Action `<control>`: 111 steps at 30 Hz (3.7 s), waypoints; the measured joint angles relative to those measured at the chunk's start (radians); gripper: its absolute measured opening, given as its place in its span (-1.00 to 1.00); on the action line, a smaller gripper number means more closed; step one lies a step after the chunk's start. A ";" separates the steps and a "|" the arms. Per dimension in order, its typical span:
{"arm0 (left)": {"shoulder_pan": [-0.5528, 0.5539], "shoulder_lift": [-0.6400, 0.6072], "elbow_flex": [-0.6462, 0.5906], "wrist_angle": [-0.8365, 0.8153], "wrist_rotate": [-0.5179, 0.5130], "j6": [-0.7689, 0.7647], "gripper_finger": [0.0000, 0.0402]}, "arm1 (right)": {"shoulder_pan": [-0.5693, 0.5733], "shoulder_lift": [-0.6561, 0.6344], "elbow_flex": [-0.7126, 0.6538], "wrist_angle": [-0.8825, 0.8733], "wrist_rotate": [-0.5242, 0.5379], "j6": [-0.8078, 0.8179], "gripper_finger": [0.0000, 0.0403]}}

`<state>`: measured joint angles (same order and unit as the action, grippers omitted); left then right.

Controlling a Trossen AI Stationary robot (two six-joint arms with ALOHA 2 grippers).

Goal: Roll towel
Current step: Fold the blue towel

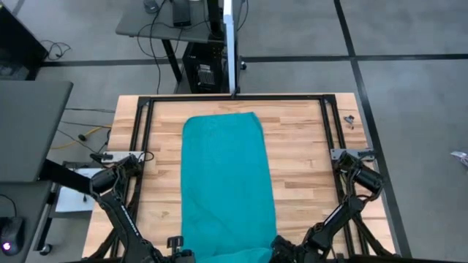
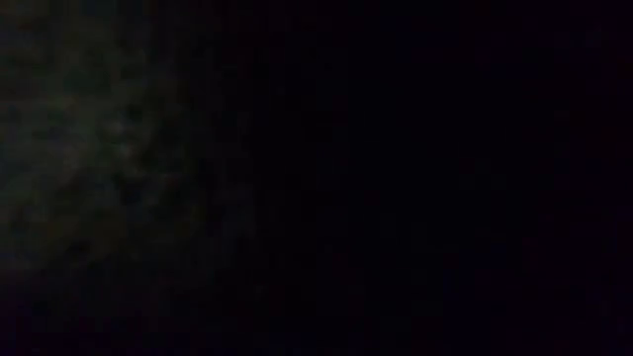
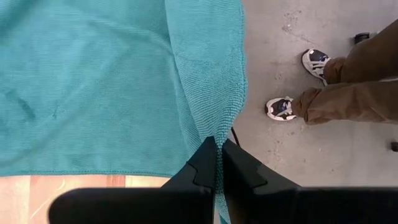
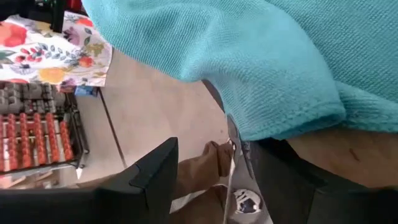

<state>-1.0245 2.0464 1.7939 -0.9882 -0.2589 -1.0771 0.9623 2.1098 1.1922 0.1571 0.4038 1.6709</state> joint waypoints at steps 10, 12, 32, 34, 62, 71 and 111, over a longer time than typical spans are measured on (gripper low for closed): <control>0.000 0.000 0.000 -0.001 -0.003 0.017 -1.00 | -0.031 0.001 -0.003 -0.014 0.031 -0.054 -0.17; 0.000 0.000 0.000 0.000 -0.004 0.009 -1.00 | -0.042 0.002 -0.003 -0.021 0.037 -0.086 -0.18; 0.000 0.000 0.000 0.000 -0.003 -0.001 -1.00 | -0.029 0.003 -0.005 0.008 -0.011 -0.132 -0.55; 0.000 0.000 0.000 0.000 -0.003 -0.003 -1.00 | -0.029 0.003 -0.005 0.013 -0.013 -0.152 -0.71; 0.094 -0.049 0.201 -0.194 0.029 -0.016 -1.00 | -0.080 -0.470 -0.007 -0.576 -0.196 -0.371 -1.00; 0.207 -0.253 0.034 -0.231 0.021 0.048 -1.00 | -0.131 -0.524 -0.034 -0.642 -0.268 -0.395 -1.00; 1.131 -1.019 -1.046 0.239 0.276 0.886 -1.00 | -1.290 -0.748 -0.423 -0.451 -0.812 -0.815 -1.00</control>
<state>0.1067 1.0271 0.7475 -0.7494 0.0170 -0.1908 -0.3280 1.3621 0.7692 -0.2943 -0.4080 0.8557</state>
